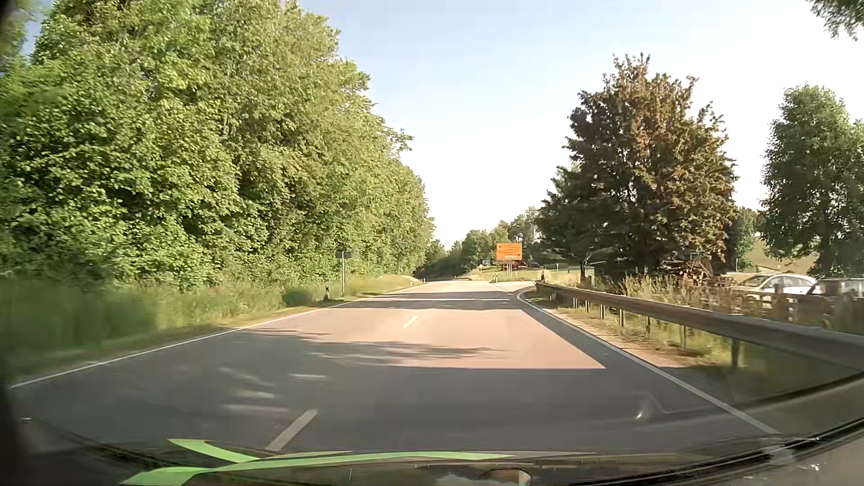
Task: Follow the waypoints while adhering to traffic rules and regulations
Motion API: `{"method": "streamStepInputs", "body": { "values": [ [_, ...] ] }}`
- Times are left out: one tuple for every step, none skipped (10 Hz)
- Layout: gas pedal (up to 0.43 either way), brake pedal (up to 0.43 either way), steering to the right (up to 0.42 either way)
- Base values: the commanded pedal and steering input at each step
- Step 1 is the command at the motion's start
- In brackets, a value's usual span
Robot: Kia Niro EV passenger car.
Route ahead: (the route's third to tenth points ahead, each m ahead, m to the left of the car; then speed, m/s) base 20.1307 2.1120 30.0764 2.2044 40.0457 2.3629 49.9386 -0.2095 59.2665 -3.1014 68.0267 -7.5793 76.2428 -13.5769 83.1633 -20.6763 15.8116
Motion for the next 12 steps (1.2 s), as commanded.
{"method": "streamStepInputs", "body": {
  "values": [
    [0.000,0.287,0.006],
    [0.000,0.280,0.005],
    [0.000,0.250,0.006],
    [0.000,0.220,0.007],
    [0.000,0.220,0.010],
    [0.000,0.220,0.014],
    [0.000,0.220,0.015],
    [0.000,0.220,0.015],
    [0.000,0.220,0.015],
    [0.000,0.213,0.015],
    [0.000,0.220,0.016],
    [0.000,0.220,0.016]
  ]
}}
